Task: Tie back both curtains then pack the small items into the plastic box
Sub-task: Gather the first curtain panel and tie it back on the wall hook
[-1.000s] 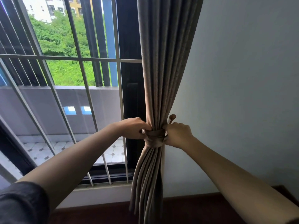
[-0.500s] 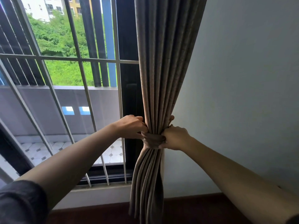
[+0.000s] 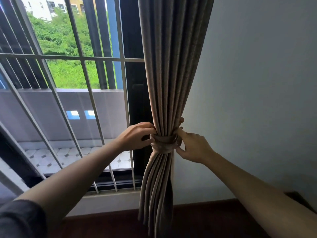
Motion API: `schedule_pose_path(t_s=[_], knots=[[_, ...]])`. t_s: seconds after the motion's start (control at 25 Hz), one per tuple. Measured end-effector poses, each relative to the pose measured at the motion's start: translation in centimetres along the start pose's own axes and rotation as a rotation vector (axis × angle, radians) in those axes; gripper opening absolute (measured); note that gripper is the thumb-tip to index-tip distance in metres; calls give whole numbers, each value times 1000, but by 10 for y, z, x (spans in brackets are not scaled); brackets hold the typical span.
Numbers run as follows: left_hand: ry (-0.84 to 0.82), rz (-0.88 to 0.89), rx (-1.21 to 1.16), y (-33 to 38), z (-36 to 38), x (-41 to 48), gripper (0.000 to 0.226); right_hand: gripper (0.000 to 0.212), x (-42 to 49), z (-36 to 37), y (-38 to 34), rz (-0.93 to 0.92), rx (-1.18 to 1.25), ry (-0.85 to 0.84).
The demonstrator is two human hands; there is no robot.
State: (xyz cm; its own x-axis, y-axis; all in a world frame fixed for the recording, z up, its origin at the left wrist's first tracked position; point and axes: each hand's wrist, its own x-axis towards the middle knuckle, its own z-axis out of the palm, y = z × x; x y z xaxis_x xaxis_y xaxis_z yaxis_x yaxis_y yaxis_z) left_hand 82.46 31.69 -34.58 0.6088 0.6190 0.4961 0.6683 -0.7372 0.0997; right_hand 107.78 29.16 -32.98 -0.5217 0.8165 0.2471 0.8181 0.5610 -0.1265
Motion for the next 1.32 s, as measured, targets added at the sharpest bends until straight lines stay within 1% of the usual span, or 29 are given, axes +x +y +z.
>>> schedule_pose_path(t_s=[0.04, 0.08, 0.12, 0.16, 0.2, 0.24, 0.28, 0.32, 0.36, 0.4, 0.48, 0.56, 0.6, 0.64, 0.68, 0.72, 0.76, 0.8, 0.84, 0.88, 0.92, 0.96, 1.04, 1.08, 1.12, 1.2, 1.24, 1.32], knots=[[115, -74, -108, 4, 5, -6, 27, 41, -5, 5, 0, 38, 107, 79], [193, -226, -248, 8, 7, -10, 35, 38, -7, 10, 0, 105, 239, 152], [218, -435, -412, 12, 9, -10, 46, 36, -7, 13, 0, 181, 382, 217], [173, -628, -588, 15, 12, -9, 57, 39, -7, 15, -2, 244, 506, 241], [90, -754, -751, 15, 15, -8, 66, 45, -5, 14, -4, 270, 593, 207], [5, -799, -883, 16, 19, -7, 73, 55, -4, 14, -7, 259, 640, 127], [-54, -793, -980, 17, 22, -8, 78, 64, -3, 15, -9, 223, 652, 31], [-71, -770, -1052, 19, 26, -10, 82, 70, -2, 17, -12, 189, 647, -35], [-45, -779, -1122, 21, 27, -10, 87, 75, -1, 19, -14, 181, 647, -47], [-3, -815, -1202, 24, 27, -10, 92, 78, 0, 20, -16, 208, 674, -23], [3, -831, -1300, 30, 25, -12, 96, 78, 0, 17, -17, 269, 755, 14], [5, -811, -1405, 32, 27, -17, 88, 75, 0, 18, -15, 270, 785, -27], [46, -851, -1421, 31, 31, -21, 80, 74, -1, 23, -11, 300, 808, 8], [104, -919, -1322, 28, 35, -25, 70, 71, -3, 29, -7, 374, 826, 94], [131, -980, -1100, 26, 40, -30, 57, 66, -5, 38, -2, 473, 814, 183], [75, -1004, -822, 26, 46, -36, 47, 59, -8, 48, 2, 567, 775, 221], [-57, -987, -603, 27, 53, -41, 42, 52, -11, 57, 5, 621, 722, 183], [-214, -947, -462, 31, 62, -45, 41, 47, -14, 67, 6, 627, 683, 93], [-344, -897, -369, 35, 72, -47, 38, 44, -17, 76, 6, 605, 662, -7], [-423, -843, -286, 40, 80, -46, 34, 43, -19, 83, 3, 573, 667, -71], [-457, -790, -208, 45, 88, -45, 32, 41, -20, 89, 0, 543, 669, -89], [-461, -761, -141, 48, 95, -43, 30, 38, -21, 93, -2, 507, 656, -72], [-453, -745, -16, 52, 107, -41, 27, 24, -20, 97, -5, 460, 590, -37], [-470, -718, 61, 55, 111, -43, 25, 15, -19, 98, -5, 445, 556, -44], [-506, -674, 131, 60, 115, -48, 23, 16, -19, 98, -4, 427, 519, -53], [-593, -576, 231, 68, 121, -63, 22, 42, -19, 99, -3, 396, 444, -38], [-605, -562, 259, 71, 122, -70, 22, 46, -19, 100, -2, 381, 425, -29], [-607, -579, 276, 74, 120, -75, 23, 46, -18, 103, -1, 373, 421, -41]])
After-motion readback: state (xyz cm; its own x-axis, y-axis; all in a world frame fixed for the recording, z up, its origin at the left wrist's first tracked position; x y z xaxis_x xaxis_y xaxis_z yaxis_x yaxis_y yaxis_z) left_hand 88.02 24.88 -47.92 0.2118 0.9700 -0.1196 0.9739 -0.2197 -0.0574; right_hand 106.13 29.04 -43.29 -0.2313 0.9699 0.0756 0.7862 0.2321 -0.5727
